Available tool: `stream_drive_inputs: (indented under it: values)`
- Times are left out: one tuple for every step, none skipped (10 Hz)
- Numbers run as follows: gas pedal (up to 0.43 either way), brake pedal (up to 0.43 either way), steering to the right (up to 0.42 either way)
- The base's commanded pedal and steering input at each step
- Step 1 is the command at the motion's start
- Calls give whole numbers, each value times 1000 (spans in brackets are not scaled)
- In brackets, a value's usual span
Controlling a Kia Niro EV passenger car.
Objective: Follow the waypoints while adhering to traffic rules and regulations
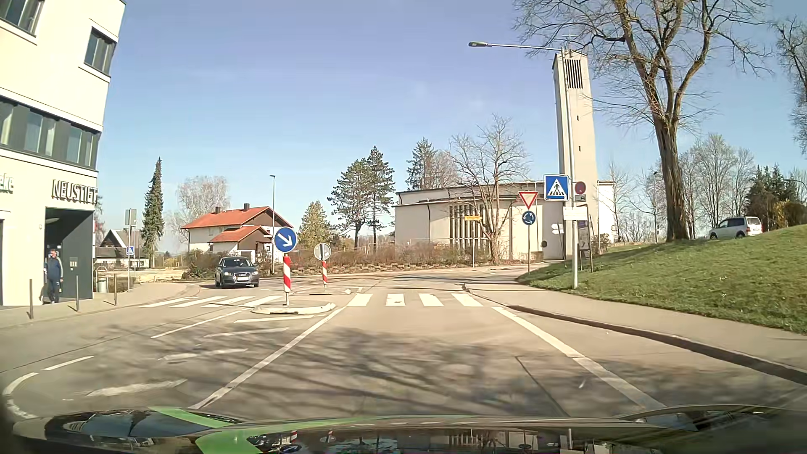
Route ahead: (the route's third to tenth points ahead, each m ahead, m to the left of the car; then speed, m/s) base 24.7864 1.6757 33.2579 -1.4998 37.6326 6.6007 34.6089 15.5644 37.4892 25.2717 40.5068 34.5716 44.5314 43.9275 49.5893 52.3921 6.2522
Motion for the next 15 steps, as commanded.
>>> stream_drive_inputs:
  values:
    - [8, 0, 1]
    - [0, 0, -2]
    - [0, 0, -7]
    - [0, 0, -5]
    - [0, 0, -4]
    - [0, 0, -3]
    - [0, 0, -6]
    - [0, 0, -11]
    - [0, 0, -12]
    - [0, 0, -8]
    - [0, 0, -9]
    - [0, 0, -13]
    - [0, 0, -20]
    - [0, 0, -20]
    - [0, 0, -19]
